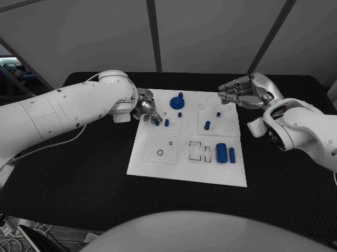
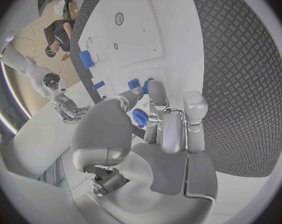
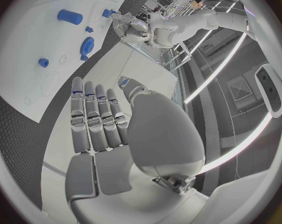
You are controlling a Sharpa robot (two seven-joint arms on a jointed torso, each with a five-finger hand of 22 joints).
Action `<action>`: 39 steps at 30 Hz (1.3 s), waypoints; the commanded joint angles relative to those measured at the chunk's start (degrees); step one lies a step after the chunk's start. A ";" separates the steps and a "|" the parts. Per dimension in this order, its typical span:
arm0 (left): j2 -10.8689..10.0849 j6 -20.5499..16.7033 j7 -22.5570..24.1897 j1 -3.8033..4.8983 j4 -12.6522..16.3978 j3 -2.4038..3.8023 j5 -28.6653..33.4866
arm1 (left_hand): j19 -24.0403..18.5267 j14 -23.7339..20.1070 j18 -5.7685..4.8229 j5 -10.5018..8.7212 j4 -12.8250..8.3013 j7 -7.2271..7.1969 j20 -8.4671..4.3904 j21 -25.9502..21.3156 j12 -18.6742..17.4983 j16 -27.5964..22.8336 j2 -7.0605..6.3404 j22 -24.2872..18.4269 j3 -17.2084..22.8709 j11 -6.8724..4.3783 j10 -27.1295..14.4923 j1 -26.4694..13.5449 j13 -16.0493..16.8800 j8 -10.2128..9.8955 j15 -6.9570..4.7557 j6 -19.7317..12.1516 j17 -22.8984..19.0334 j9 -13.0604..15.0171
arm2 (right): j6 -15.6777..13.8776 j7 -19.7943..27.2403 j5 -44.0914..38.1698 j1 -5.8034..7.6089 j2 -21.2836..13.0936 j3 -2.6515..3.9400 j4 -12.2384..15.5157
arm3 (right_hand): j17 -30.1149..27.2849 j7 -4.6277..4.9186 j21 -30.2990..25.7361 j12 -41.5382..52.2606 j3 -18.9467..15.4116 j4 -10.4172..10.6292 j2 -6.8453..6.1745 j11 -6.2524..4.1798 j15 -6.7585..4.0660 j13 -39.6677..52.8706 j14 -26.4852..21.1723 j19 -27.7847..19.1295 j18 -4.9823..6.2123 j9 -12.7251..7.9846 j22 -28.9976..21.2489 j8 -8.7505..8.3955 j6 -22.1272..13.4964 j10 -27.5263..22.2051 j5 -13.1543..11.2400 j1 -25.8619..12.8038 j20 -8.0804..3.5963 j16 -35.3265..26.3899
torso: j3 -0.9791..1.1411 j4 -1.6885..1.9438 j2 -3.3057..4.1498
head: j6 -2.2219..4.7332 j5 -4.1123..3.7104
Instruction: Assemble the parts on the task board
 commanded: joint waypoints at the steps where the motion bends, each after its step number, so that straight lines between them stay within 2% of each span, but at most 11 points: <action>1: 0.04 1.55 -0.47 -0.35 -0.02 -0.28 -0.15 | 0.41 2.55 -4.41 -0.20 0.04 -0.07 -0.03 0.26 0.39 0.23 0.27 0.13 -0.44 0.05 0.47 -0.65 0.09 -0.27 -0.24 0.48 0.06 0.00 | 0.35 0.32 0.15 0.08 -0.02 0.04 0.18 | -0.06 0.02 -0.13 -0.13 -0.04 -0.21 0.21 -0.05 -0.04 -0.05 -0.22 0.28 0.18 0.02 -0.06 -0.13 -0.55 -0.47 0.17 -0.49 0.09 0.02 | -0.01 0.01 -0.03 | -0.01 -0.01; 5: -0.05 1.68 -0.53 -0.35 -0.04 -0.28 -0.26 | 0.49 2.55 -4.43 -0.17 0.26 -0.13 -0.07 0.34 0.47 0.23 0.53 0.25 -0.73 0.00 0.58 -0.87 0.26 -0.26 -0.27 0.60 0.06 0.00 | 0.37 0.32 0.15 0.08 -0.03 0.04 0.18 | -0.06 0.02 -0.13 -0.13 -0.04 -0.21 0.21 -0.05 -0.04 -0.05 -0.22 0.28 0.18 0.02 -0.06 -0.13 -0.55 -0.47 0.17 -0.49 0.09 0.02 | -0.02 0.00 -0.03 | -0.02 0.02; 12: -0.19 1.71 -0.62 -0.35 -0.04 -0.28 -0.34 | 0.52 2.56 -4.43 0.91 -0.80 -0.27 -0.22 0.29 0.29 0.23 2.54 0.36 0.78 -0.16 0.57 0.86 0.42 -0.58 -0.42 0.33 0.08 -0.04 | 0.39 0.31 0.15 0.08 -0.02 0.04 0.17 | -0.06 0.02 -0.13 -0.13 -0.04 -0.21 0.21 -0.05 -0.04 -0.05 -0.22 0.28 0.18 0.02 -0.06 -0.13 -0.55 -0.47 0.17 -0.49 0.09 0.02 | -0.03 -0.02 -0.03 | -0.03 0.06; 16: -0.25 2.02 -0.64 -0.35 0.00 -0.28 -0.35 | 0.57 2.57 -4.46 1.56 -1.95 -0.17 -0.24 0.30 0.17 0.23 2.85 0.52 2.97 -0.13 0.63 1.48 0.68 -0.74 -0.39 0.23 0.07 -0.03 | 0.40 0.31 0.15 0.08 -0.01 0.04 0.14 | -0.06 0.02 -0.13 -0.13 -0.04 -0.21 0.21 -0.05 -0.04 -0.05 -0.22 0.28 0.18 0.02 -0.06 -0.13 -0.55 -0.47 0.17 -0.49 0.09 0.02 | -0.03 0.05 -0.04 | -0.07 0.06; 21: -0.20 2.06 -0.65 -0.35 0.00 -0.28 -0.34 | 0.57 2.57 -4.46 1.61 -1.99 -0.13 -0.23 0.29 0.20 0.23 2.70 0.55 3.34 -0.09 0.71 1.14 0.82 -0.75 -0.38 0.29 0.09 -0.01 | 0.40 0.33 0.15 0.08 0.02 0.04 0.13 | -0.06 0.02 -0.13 -0.13 -0.04 -0.21 0.21 -0.05 -0.04 -0.05 -0.22 0.28 0.18 0.02 -0.06 -0.13 -0.55 -0.47 0.17 -0.49 0.09 0.02 | -0.01 0.03 -0.05 | 0.01 0.10; 29: -0.02 1.41 -0.61 -0.35 -0.11 -0.28 -0.32 | 0.56 2.57 -4.46 1.33 -1.38 -0.11 -0.18 0.21 0.10 0.22 1.72 0.62 3.44 -0.03 0.91 -1.04 0.92 -0.74 -0.32 0.57 0.06 0.05 | 0.43 0.35 0.15 0.08 0.08 0.04 0.10 | -0.10 0.03 -0.20 -0.13 0.00 -0.27 0.20 -0.03 -0.03 -0.05 -0.24 0.32 0.17 0.01 -0.14 -0.13 -0.58 -0.51 0.21 -0.49 0.09 0.01 | 0.00 -0.01 0.01 | 0.09 0.05; 32: -0.07 1.03 -0.59 -0.35 -0.12 -0.28 -0.31 | 0.58 2.56 -4.47 0.89 0.02 -0.06 -0.16 0.18 0.12 0.21 0.95 0.69 1.93 0.04 1.05 -3.46 1.02 -0.63 -0.27 0.98 0.06 0.12 | 0.42 0.35 0.15 0.08 0.07 0.04 0.09 | -0.10 0.03 -0.20 -0.13 0.00 -0.27 0.20 -0.03 -0.03 -0.05 -0.24 0.32 0.17 0.01 -0.14 -0.13 -0.58 -0.51 0.21 -0.49 0.09 0.01 | 0.00 0.02 -0.02 | 0.10 0.02; 37: -0.28 -0.64 -0.44 -0.36 0.07 -0.28 -0.14 | 0.58 2.55 -4.46 -0.25 3.50 0.01 -0.14 0.05 0.24 0.22 -1.16 0.76 -4.70 0.08 1.14 -8.69 1.28 -0.59 -0.26 1.60 0.08 0.18 | 0.40 0.36 0.15 0.08 0.07 0.04 0.07 | -0.10 0.03 -0.20 -0.13 0.00 -0.27 0.20 -0.03 -0.03 -0.05 -0.24 0.32 0.17 0.01 -0.14 -0.13 -0.58 -0.51 0.21 -0.49 0.09 0.01 | -0.04 0.05 -0.07 | 0.15 0.02; 39: -0.40 -2.04 -0.32 -0.36 0.24 -0.27 0.06 | 0.55 2.54 -4.44 -0.36 4.35 -0.08 -0.20 -0.05 0.11 0.22 -1.72 0.75 -7.86 0.02 1.00 -9.49 1.18 -0.70 -0.32 1.59 0.09 0.17 | 0.41 0.38 0.15 0.08 0.09 0.04 0.06 | -0.10 0.03 -0.20 -0.13 0.00 -0.27 0.20 -0.03 -0.03 -0.05 -0.24 0.32 0.17 0.01 -0.14 -0.13 -0.58 -0.51 0.21 -0.49 0.09 0.01 | -0.06 0.04 -0.07 | 0.22 0.04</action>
